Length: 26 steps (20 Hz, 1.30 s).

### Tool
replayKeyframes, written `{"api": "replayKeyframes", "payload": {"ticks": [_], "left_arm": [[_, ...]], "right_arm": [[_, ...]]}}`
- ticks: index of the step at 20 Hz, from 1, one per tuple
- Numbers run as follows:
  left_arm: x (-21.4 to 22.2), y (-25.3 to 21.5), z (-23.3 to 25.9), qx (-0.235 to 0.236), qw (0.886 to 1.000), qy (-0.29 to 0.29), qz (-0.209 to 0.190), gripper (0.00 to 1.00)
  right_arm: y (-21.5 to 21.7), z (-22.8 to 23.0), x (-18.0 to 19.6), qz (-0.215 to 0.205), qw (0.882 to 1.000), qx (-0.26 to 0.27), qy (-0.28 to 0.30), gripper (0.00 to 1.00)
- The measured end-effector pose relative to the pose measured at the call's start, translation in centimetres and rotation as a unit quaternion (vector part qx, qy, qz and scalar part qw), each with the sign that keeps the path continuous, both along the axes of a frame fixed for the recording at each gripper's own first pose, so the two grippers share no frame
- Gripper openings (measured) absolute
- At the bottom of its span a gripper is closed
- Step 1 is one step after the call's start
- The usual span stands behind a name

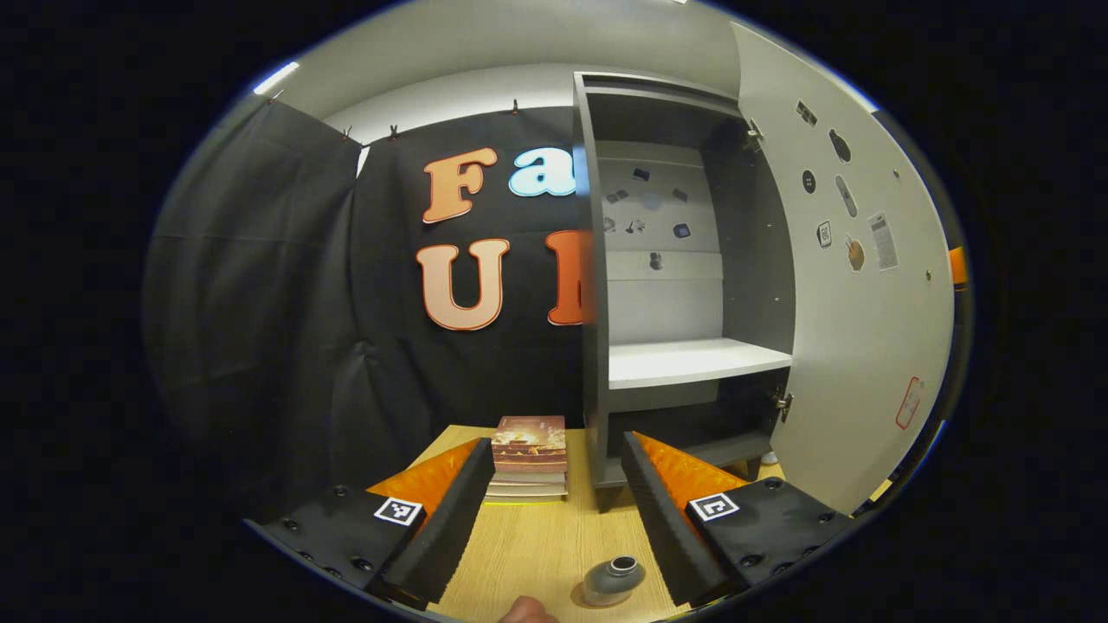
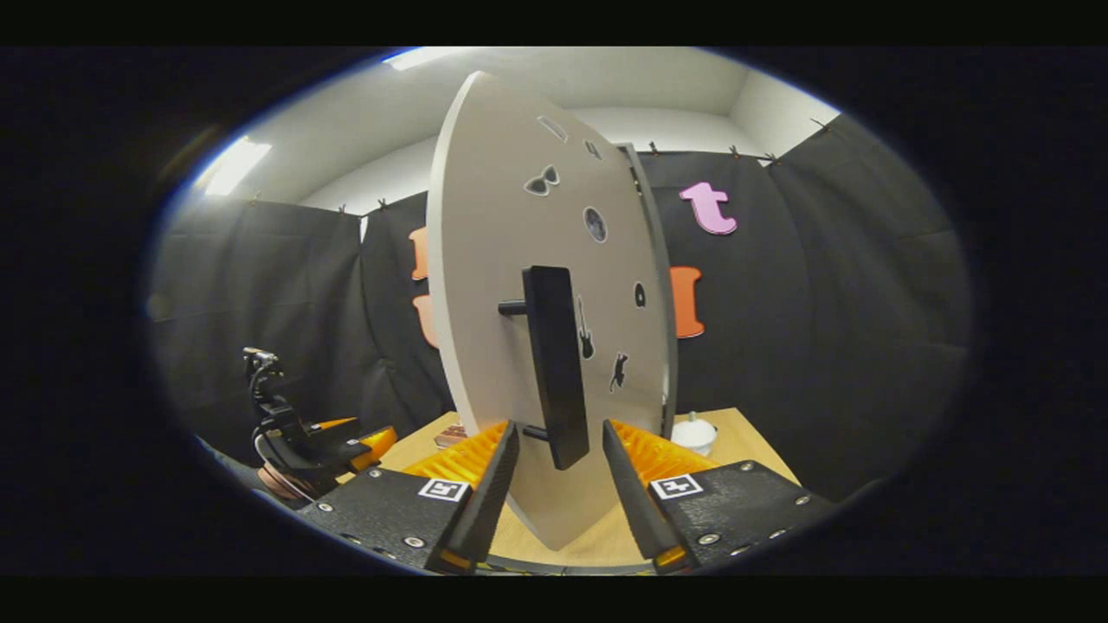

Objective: Open the cabinet door with the right hand, grasp the bottle in the cabinet with the left hand and place it on the coaster, then close the cabinet door with the right hand.

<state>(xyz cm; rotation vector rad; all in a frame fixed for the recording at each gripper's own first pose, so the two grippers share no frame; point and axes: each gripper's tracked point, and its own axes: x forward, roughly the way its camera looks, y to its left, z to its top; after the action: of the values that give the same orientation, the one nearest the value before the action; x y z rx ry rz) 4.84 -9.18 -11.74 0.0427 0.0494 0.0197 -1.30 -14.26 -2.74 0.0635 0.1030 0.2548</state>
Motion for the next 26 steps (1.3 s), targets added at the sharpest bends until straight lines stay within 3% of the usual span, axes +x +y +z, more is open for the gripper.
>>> {"api": "replayKeyframes", "payload": {"ticks": [1, 3, 5, 9, 11, 18, 26], "left_arm": [[0.1, 0.6, -0.1, -0.002, 1.000, 0.001, 0.005, 0.96], [0.5, 1.6, -0.2, -0.003, 1.000, 0.002, 0.016, 0.96], [1.0, 2.7, -0.4, -0.005, 1.000, 0.003, 0.026, 0.95], [2.1, 4.6, -1.0, -0.006, 0.999, 0.010, 0.042, 0.95], [1.9, 5.3, -1.7, -0.005, 0.999, 0.010, 0.048, 0.95], [4.4, 8.0, -1.5, -0.004, 0.998, 0.004, 0.063, 0.95], [7.1, 10.5, -2.0, -0.022, 0.997, 0.007, 0.067, 0.95]], "right_arm": [[0.8, 0.0, 0.4, 0.009, 1.000, 0.004, 0.001, 0.58], [2.3, -0.2, 1.2, 0.023, 1.000, 0.008, 0.003, 0.60], [3.2, -0.7, 2.2, 0.029, 1.000, 0.008, 0.004, 0.73], [3.8, -0.6, 2.9, 0.041, 0.999, 0.000, 0.001, 0.70], [4.2, -0.7, 3.4, 0.047, 0.999, -0.004, 0.000, 0.75], [6.2, -1.1, 5.7, 0.067, 0.998, -0.003, 0.002, 0.80], [8.7, -1.3, 8.2, 0.056, 0.998, -0.005, 0.001, 0.83]]}}
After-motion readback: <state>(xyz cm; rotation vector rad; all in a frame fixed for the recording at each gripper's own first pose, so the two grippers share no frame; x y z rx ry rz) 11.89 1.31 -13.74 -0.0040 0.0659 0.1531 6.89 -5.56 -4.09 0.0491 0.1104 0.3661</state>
